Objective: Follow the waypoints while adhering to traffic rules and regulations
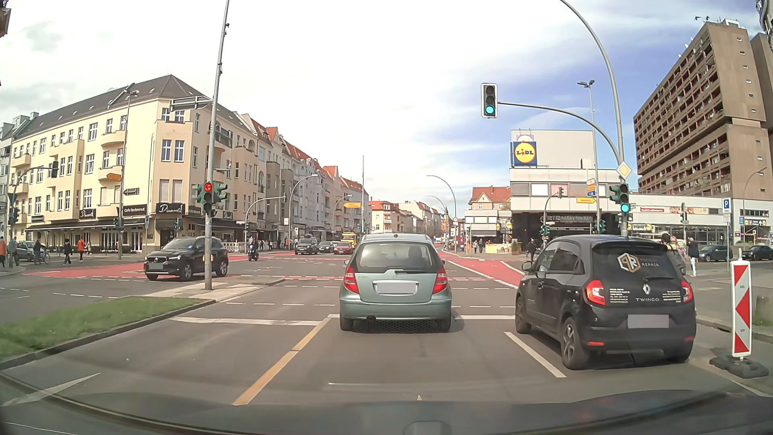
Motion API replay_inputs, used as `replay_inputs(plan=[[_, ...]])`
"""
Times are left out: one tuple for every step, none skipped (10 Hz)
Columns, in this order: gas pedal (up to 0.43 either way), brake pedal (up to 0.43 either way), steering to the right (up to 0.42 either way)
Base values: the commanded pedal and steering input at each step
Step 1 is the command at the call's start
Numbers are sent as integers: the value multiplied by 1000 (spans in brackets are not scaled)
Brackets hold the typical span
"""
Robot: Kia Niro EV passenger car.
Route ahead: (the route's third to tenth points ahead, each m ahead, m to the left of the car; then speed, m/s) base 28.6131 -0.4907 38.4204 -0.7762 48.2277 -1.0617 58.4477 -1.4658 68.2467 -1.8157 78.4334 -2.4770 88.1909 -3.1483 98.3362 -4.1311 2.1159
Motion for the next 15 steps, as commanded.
replay_inputs(plan=[[421,0,2],[421,0,2],[421,0,1],[421,0,-4],[421,0,-11],[409,0,-11],[409,0,-11],[409,0,-11],[398,0,-11],[398,0,-10],[370,0,-9],[358,0,-8],[339,0,-7],[319,0,-6],[311,0,-6]])
